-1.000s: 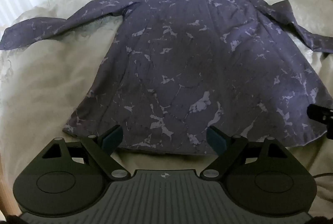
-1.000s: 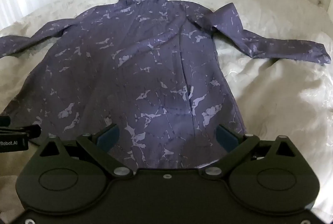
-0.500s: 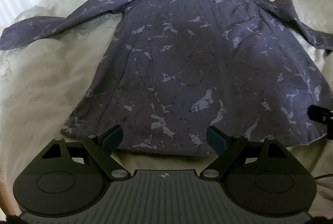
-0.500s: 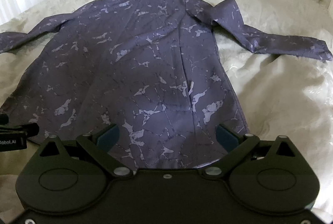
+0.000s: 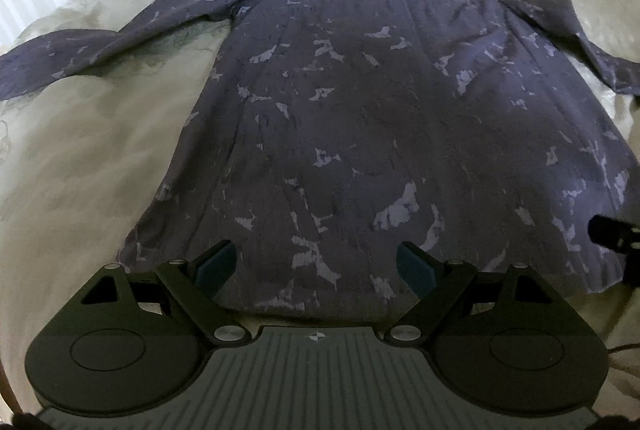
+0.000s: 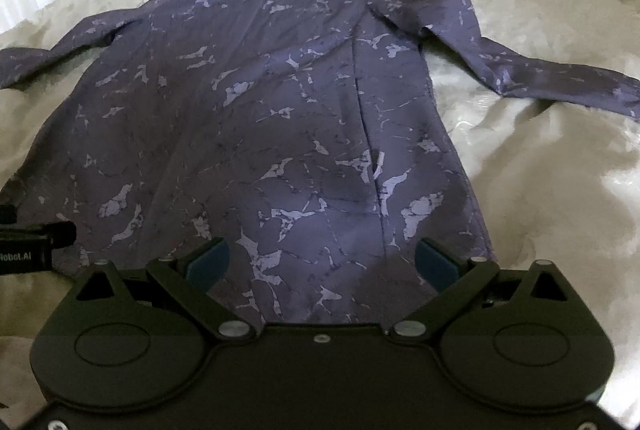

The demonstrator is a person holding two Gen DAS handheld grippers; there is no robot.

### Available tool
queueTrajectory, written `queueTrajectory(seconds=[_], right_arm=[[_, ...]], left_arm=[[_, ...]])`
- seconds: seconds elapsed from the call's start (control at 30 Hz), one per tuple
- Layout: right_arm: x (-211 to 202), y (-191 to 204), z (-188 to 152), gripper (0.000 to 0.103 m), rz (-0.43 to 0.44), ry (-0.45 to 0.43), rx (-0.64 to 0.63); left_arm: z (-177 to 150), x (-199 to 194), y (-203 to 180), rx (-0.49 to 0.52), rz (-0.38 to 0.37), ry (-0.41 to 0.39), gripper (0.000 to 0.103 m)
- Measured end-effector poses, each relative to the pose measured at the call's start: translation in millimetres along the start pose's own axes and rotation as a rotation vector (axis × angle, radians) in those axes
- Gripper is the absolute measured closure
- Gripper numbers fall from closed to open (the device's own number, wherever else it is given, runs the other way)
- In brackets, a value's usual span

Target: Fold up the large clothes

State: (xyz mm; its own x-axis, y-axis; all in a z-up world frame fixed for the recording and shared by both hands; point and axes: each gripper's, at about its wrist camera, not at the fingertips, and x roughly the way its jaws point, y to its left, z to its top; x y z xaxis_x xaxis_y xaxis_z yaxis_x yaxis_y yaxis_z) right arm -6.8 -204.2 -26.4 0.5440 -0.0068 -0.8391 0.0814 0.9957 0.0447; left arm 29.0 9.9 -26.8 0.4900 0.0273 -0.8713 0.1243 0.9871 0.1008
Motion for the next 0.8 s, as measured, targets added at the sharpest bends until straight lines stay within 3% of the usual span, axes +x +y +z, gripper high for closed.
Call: queueTrajectory(seconds=[0.37,0.5,0.7,0.8], right_arm=[[16,14,26,0.004,-0.025,-0.008,-0.089],[24,15,48,0.003,0.046,-0.009,-0.072],[37,13,87,0.001,0.207,-0.027,0.011],[44,19,105,0.001,0.234,-0.055,0.005]], left_arm=[[29,16,20,-0.059,-0.073,-0.030,0.016],[46,25,38,-0.096,-0.106,-0.061,0.015],[79,42,89,-0.185,-0.225,-0.129,0.015],[94,50,117,-0.221,-0.208,-0.167,0.015]])
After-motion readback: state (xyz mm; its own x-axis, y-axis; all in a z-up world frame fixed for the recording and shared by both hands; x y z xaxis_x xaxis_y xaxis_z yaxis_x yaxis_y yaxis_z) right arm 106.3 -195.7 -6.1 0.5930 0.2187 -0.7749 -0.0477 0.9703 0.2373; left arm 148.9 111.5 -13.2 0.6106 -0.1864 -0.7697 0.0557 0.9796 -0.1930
